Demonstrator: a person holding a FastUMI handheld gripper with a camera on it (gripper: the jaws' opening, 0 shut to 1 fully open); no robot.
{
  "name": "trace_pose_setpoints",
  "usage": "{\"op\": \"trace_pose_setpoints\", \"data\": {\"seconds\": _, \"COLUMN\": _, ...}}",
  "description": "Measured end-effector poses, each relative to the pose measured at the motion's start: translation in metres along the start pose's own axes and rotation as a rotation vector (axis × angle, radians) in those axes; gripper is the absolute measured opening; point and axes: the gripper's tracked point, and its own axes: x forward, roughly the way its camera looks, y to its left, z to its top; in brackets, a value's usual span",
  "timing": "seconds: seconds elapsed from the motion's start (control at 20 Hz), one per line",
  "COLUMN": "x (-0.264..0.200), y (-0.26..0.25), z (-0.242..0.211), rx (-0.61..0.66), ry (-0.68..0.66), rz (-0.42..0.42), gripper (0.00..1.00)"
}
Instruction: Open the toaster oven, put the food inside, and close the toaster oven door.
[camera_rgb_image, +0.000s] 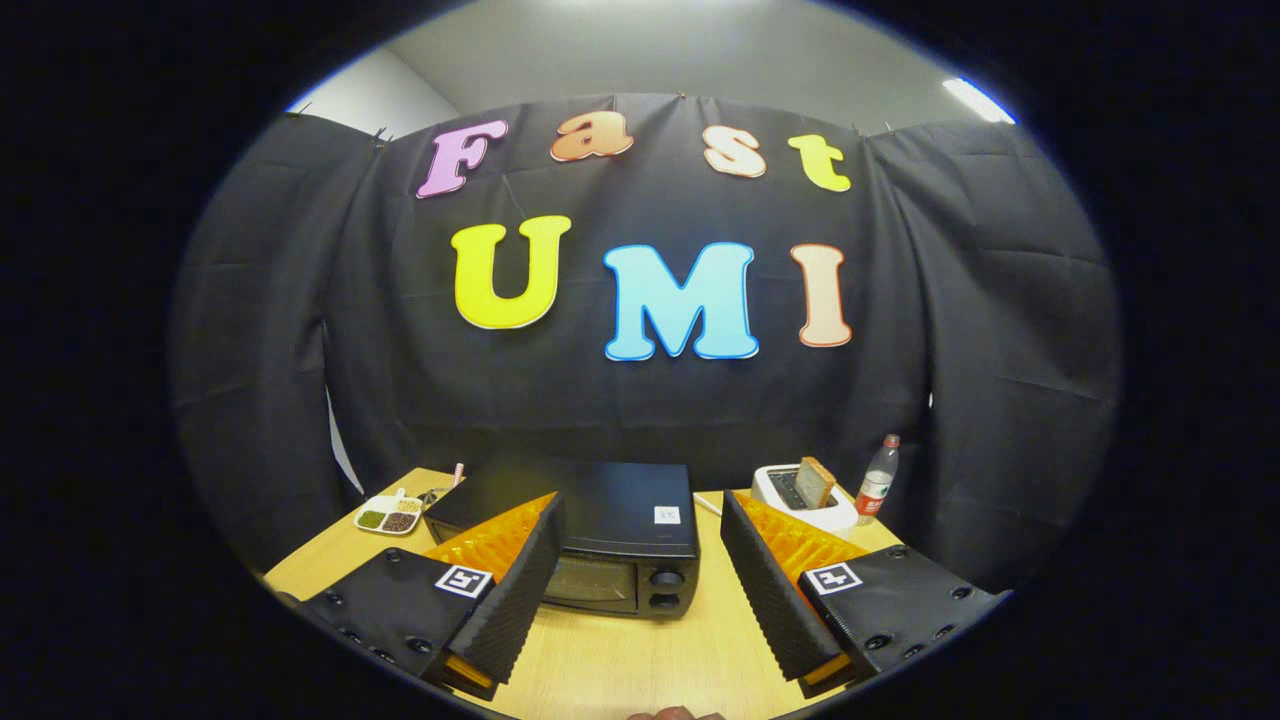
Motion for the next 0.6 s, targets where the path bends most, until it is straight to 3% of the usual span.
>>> {"op": "trace_pose_setpoints", "data": {"seconds": 0.25, "x": -0.031, "y": -0.035, "z": -0.023, "rx": 0.019, "ry": 0.033, "rz": -0.056, "gripper": 0.98}}
{"op": "trace_pose_setpoints", "data": {"seconds": 0.6, "x": -0.024, "y": -0.038, "z": -0.019, "rx": 0.054, "ry": 0.045, "rz": -0.073, "gripper": 0.98}}
